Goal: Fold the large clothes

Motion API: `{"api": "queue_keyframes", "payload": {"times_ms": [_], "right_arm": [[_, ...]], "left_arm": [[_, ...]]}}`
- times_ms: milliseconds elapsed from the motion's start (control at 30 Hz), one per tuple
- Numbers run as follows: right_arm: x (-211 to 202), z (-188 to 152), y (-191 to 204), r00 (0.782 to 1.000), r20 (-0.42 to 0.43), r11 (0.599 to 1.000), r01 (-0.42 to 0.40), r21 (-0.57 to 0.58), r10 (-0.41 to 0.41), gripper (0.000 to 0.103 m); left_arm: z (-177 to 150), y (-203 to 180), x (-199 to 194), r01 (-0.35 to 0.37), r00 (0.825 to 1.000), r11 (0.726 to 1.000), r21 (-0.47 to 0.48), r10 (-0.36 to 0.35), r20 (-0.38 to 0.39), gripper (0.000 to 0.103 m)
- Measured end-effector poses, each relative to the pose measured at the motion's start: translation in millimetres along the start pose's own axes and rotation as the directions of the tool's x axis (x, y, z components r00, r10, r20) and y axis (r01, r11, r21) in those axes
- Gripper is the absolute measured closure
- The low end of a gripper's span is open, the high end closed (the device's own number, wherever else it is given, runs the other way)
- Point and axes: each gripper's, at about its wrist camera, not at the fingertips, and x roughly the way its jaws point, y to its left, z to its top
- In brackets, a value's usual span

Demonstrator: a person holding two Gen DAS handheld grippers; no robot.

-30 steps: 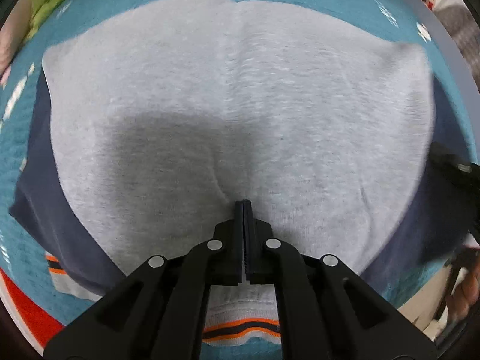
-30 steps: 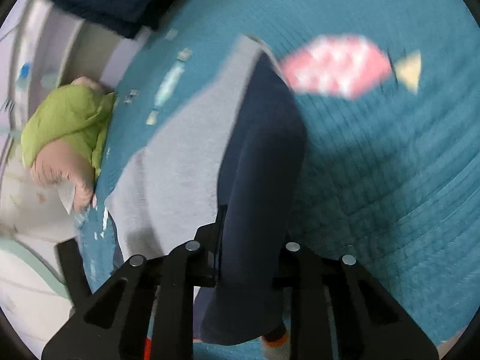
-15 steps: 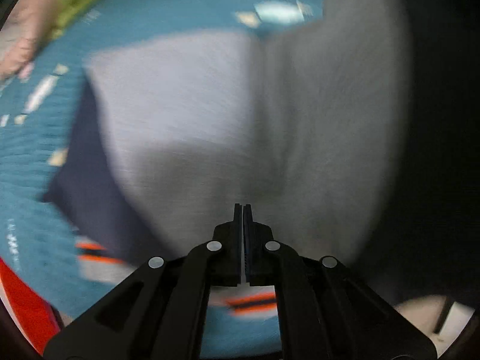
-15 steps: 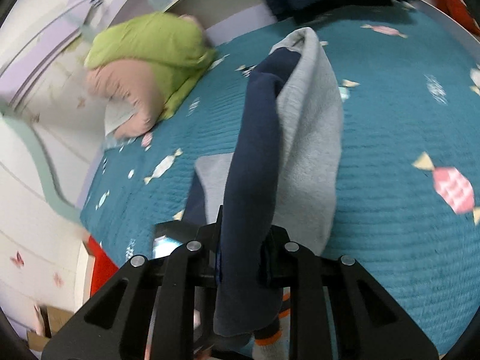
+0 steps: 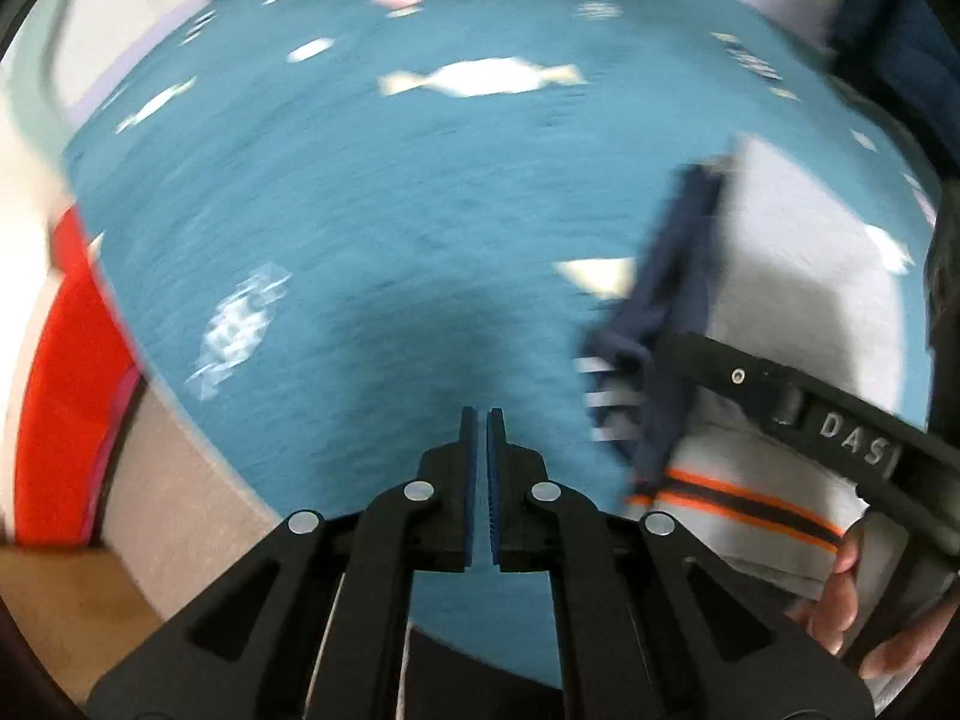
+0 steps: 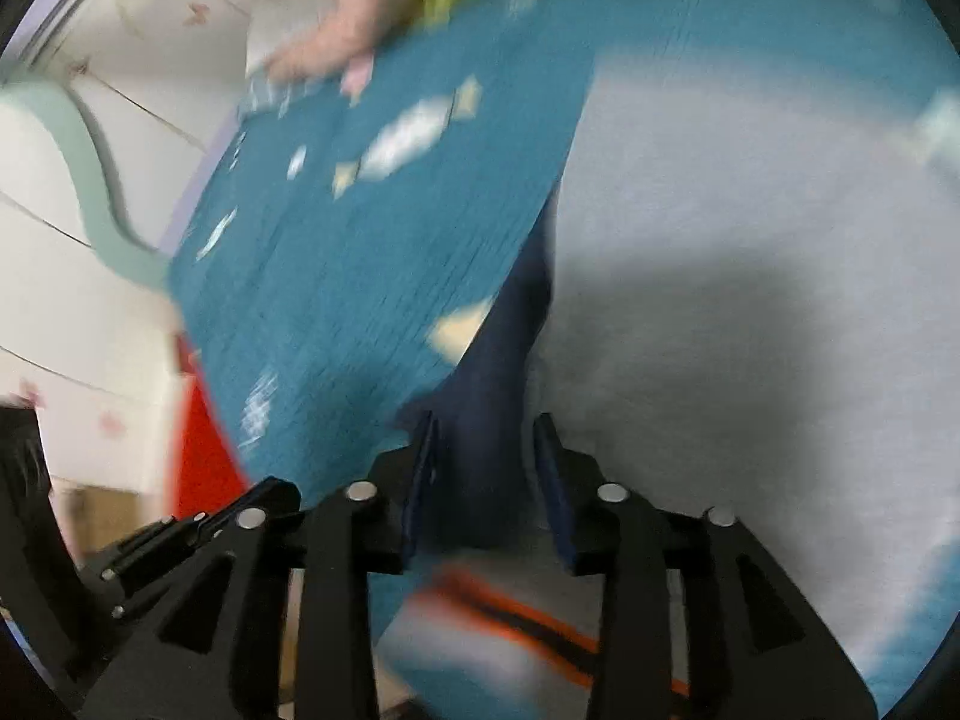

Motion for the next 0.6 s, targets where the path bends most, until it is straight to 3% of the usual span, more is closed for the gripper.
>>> {"api": "queue_keyframes", "payload": {"times_ms": [33, 133, 200, 267, 300, 333, 400, 467, 533, 600], "right_arm": [[-1, -1, 4, 1.000, 0.024, 1.000, -0.019, -0.011, 0.019, 0.035], [-14, -3, 19, 0.992, 0.026, 0.990, -0.124, -0.065, 0.126, 0.026], [-27, 2, 16, 0.979, 0.000, 0.977, -0.205, -0.064, 0.206, 0.025], [-42, 4, 4, 0.946, 0.003, 0.946, -0.323, -0.012, 0.323, 0.026], [-50, 1, 0, 0.921, 0.001, 0.921, -0.390, 0.009, 0.390, 0.031], [-61, -1, -2, 0.914, 0.017, 0.914, -0.406, 0.008, 0.406, 0.035], [-90, -4, 3, 0.951, 0.087, 0.954, -0.292, -0.068, 0.298, 0.037], [-114, -11, 5, 0.975, 0.165, 0.982, -0.130, -0.137, 0.152, 0.048], [-134, -16, 0, 0.973, 0.227, 0.989, 0.002, -0.147, 0.032, 0.073], [-148, -23, -8, 0.943, 0.308, 0.977, 0.172, -0.125, -0.127, 0.087]], "left_arm": [[-1, 16, 0, -0.017, 1.000, 0.999, -0.030, 0.016, -0.011, 0.099], [0, 44, 10, -0.046, 0.999, 0.995, -0.092, 0.044, -0.025, 0.099], [4, 51, 13, -0.056, 0.998, 0.992, -0.110, 0.053, -0.028, 0.099], [8, 49, 20, -0.055, 0.998, 0.991, -0.118, 0.053, -0.023, 0.099], [8, 43, 15, -0.051, 0.999, 0.992, -0.118, 0.049, -0.019, 0.099], [14, 38, 19, -0.043, 0.999, 0.993, -0.111, 0.041, -0.017, 0.099], [21, 23, 23, -0.024, 1.000, 0.996, -0.086, 0.023, -0.007, 0.099], [26, -3, 20, 0.014, 1.000, 1.000, -0.017, -0.014, 0.014, 0.099], [30, -31, 18, 0.059, 0.998, 0.997, 0.059, -0.061, 0.031, 0.099], [32, -65, 14, 0.135, 0.989, 0.980, 0.148, -0.142, 0.042, 0.099]]}}
